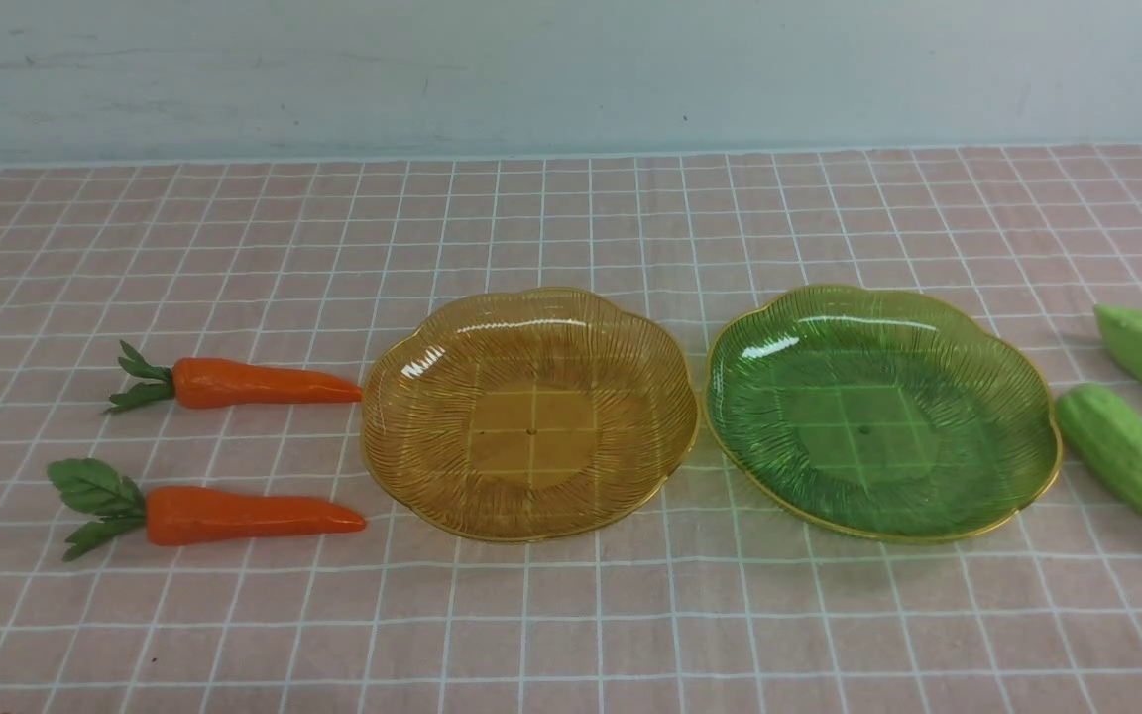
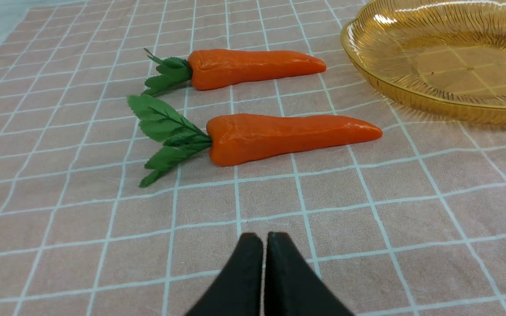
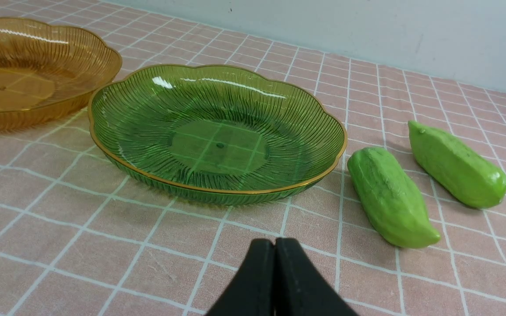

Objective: Put different types of vegetables on the plate.

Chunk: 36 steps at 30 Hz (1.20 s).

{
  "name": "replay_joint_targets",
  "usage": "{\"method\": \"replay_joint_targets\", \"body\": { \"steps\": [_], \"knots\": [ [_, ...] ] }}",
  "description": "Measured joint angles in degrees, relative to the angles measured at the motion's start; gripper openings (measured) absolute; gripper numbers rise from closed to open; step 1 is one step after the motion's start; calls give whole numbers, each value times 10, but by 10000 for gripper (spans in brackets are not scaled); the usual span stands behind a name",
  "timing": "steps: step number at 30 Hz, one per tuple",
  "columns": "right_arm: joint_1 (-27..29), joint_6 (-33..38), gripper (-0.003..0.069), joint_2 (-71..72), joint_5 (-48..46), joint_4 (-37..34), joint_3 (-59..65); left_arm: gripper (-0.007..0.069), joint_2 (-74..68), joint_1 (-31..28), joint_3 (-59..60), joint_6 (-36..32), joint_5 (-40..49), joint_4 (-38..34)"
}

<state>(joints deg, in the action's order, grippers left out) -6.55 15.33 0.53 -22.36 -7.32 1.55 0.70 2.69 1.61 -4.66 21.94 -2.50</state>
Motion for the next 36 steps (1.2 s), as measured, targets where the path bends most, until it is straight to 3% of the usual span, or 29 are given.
{"method": "replay_joint_targets", "body": {
  "steps": [17, 21, 26, 28, 30, 36],
  "knots": [
    [0, 0, -15, 0, 0, 1, 0, -3, 0, 0, 0, 0, 0, 0],
    [0, -7, -15, 0, 5, -6, 0, -3, 0, 0, 0, 33, 0, -48],
    [0, -112, -15, 0, 16, -179, 0, -3, 0, 0, 0, 126, 0, -199],
    [0, -157, -15, 0, 27, -295, 0, -3, 0, 0, 0, 181, 0, -295],
    [0, -170, -15, 0, 33, -364, 0, -3, 0, 0, 0, 217, 0, -392],
    [0, -174, -15, 0, 57, -469, 0, -3, 0, 0, 0, 231, -7, -509]
  ]
}}
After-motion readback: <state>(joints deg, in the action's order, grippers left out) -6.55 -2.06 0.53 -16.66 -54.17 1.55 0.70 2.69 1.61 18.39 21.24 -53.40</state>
